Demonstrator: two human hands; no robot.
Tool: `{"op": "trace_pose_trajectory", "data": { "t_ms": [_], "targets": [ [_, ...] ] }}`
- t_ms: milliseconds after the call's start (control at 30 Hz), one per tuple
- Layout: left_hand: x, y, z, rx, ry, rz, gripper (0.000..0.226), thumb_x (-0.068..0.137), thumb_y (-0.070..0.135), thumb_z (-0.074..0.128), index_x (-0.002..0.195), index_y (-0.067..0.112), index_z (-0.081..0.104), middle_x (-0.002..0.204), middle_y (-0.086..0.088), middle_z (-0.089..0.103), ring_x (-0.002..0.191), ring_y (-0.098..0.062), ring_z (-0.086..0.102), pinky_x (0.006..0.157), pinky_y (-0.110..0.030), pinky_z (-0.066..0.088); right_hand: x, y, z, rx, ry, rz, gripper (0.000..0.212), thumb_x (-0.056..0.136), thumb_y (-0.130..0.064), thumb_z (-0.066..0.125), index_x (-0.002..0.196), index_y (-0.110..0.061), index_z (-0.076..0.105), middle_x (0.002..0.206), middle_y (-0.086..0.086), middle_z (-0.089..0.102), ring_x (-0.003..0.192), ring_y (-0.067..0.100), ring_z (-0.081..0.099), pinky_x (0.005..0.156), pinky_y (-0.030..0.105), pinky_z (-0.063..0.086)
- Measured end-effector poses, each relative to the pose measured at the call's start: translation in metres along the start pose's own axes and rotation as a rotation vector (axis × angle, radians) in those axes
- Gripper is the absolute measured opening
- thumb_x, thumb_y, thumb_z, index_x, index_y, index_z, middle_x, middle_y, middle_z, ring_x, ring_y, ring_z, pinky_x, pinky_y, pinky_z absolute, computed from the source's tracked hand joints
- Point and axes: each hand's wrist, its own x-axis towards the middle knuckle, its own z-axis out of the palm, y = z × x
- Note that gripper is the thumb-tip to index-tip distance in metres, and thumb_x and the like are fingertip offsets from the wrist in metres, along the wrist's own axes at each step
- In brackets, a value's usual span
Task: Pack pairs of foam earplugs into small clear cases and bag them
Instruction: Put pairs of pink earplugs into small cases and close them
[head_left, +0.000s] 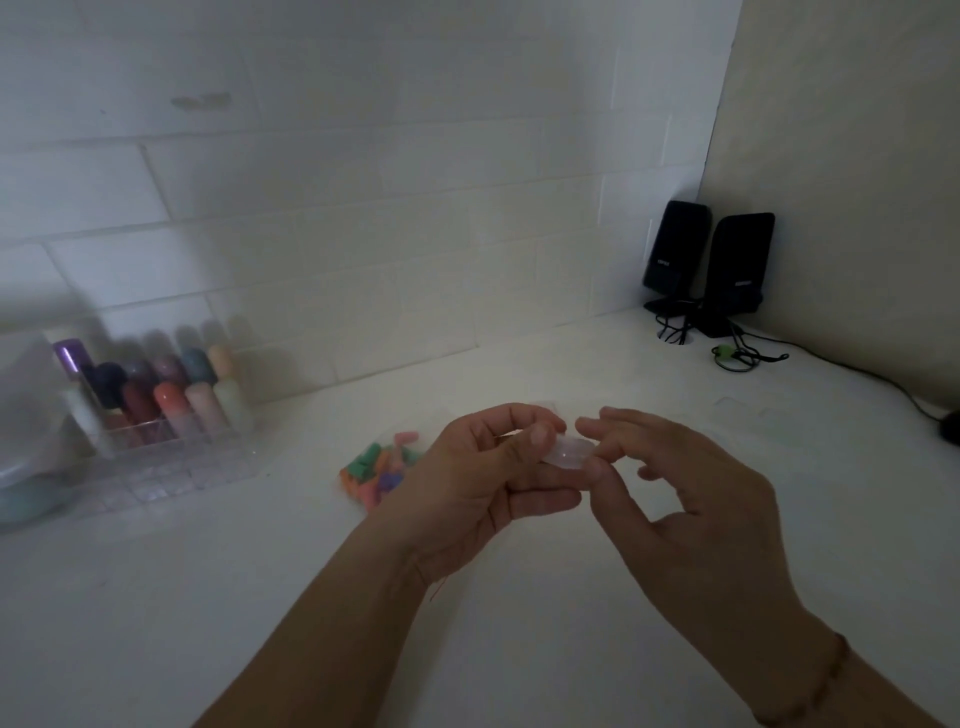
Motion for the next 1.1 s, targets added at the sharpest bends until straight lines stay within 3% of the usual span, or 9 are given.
{"op": "trace_pose_trajectory", "data": {
  "t_ms": [233,367,433,567,700,800,933,1000,1100],
  "targets": [
    [0.002,-0.001,0.001,0.101,0.069,0.035,0.038,0.061,0.029,0.086,0.089,0.009,0.068,0.098,-0.024,0.072,0.083,-0.03,0.073,0.072,-0.035,0.06,0.001,0.002,0.001,-0.061,-0.022,0.121,0.017,0.079,-0.038,0.059,0.088,-0.031,0.072,0.099,-0.02,0.067,0.093,-0.009,0.056,0.058,0.009,0.046],
    [0.0,-0.001,0.001,0.136,0.02,0.031,0.041,0.067,0.019,0.082,0.101,0.006,0.064,0.094,-0.018,0.074,0.077,-0.026,0.073,0.071,-0.034,0.061,-0.001,-0.004,-0.002,0.088,-0.022,0.139,0.013,0.083,-0.04,0.056,0.085,-0.031,0.064,0.091,-0.025,0.065,0.085,0.003,0.064,0.061,0.019,0.05],
    [-0.002,0.0,0.0,0.217,-0.048,0.012,0.039,0.074,0.005,0.079,0.109,0.006,0.061,0.091,-0.014,0.074,0.077,-0.025,0.073,0.073,-0.036,0.06,0.001,-0.007,-0.003,0.163,-0.021,0.169,0.016,0.084,-0.042,0.055,0.088,-0.031,0.065,0.091,-0.022,0.067,0.084,0.006,0.065,0.06,0.014,0.049],
    [-0.006,0.001,-0.002,0.309,-0.182,0.01,0.043,0.079,0.007,0.076,0.117,0.009,0.056,0.088,-0.01,0.072,0.078,-0.026,0.071,0.08,-0.043,0.058,0.001,-0.006,0.001,0.18,-0.144,0.114,0.025,0.088,-0.045,0.052,0.103,-0.032,0.067,0.103,-0.017,0.059,0.098,0.011,0.061,0.068,0.014,0.048],
    [-0.004,0.014,-0.01,0.264,0.037,0.088,0.037,0.086,0.027,0.061,0.117,0.008,0.06,0.088,-0.009,0.069,0.074,-0.024,0.068,0.068,-0.035,0.058,-0.002,-0.005,0.001,0.234,-0.168,0.105,0.032,0.094,-0.049,0.043,0.116,-0.033,0.061,0.111,-0.017,0.055,0.105,0.013,0.058,0.077,0.014,0.045],
    [-0.006,0.031,-0.032,0.005,0.216,0.166,0.041,0.085,0.036,0.06,0.116,0.009,0.061,0.086,-0.007,0.062,0.069,-0.021,0.064,0.061,-0.031,0.056,-0.003,-0.002,0.001,0.127,-0.211,0.085,0.024,0.089,-0.045,0.051,0.106,-0.033,0.064,0.089,-0.02,0.057,0.084,0.007,0.058,0.065,0.016,0.044],
    [-0.01,0.04,-0.055,-0.222,0.374,0.227,0.034,0.099,0.031,0.04,0.117,0.008,0.059,0.084,-0.008,0.06,0.067,-0.021,0.062,0.061,-0.029,0.057,-0.015,0.002,0.011,-0.025,-0.442,-0.014,0.02,0.088,-0.046,0.053,0.092,-0.035,0.069,0.07,-0.024,0.053,0.064,-0.007,0.049,0.061,0.009,0.036],
    [-0.009,0.039,-0.061,-0.254,0.431,0.214,0.035,0.101,0.031,0.039,0.115,0.007,0.06,0.084,-0.008,0.06,0.066,-0.022,0.062,0.06,-0.03,0.057,-0.021,-0.003,0.018,-0.127,-0.577,-0.078,0.022,0.089,-0.047,0.05,0.099,-0.038,0.067,0.077,-0.023,0.055,0.065,-0.012,0.049,0.06,0.007,0.039],
    [-0.006,0.038,-0.069,-0.282,0.525,0.208,0.035,0.101,0.033,0.038,0.112,0.008,0.061,0.083,-0.008,0.059,0.064,-0.022,0.059,0.058,-0.028,0.056,-0.027,-0.011,0.03,-0.285,-0.75,-0.145,0.028,0.089,-0.047,0.043,0.109,-0.039,0.061,0.103,-0.022,0.057,0.071,0.001,0.061,0.054,0.019,0.048]
  ]
}}
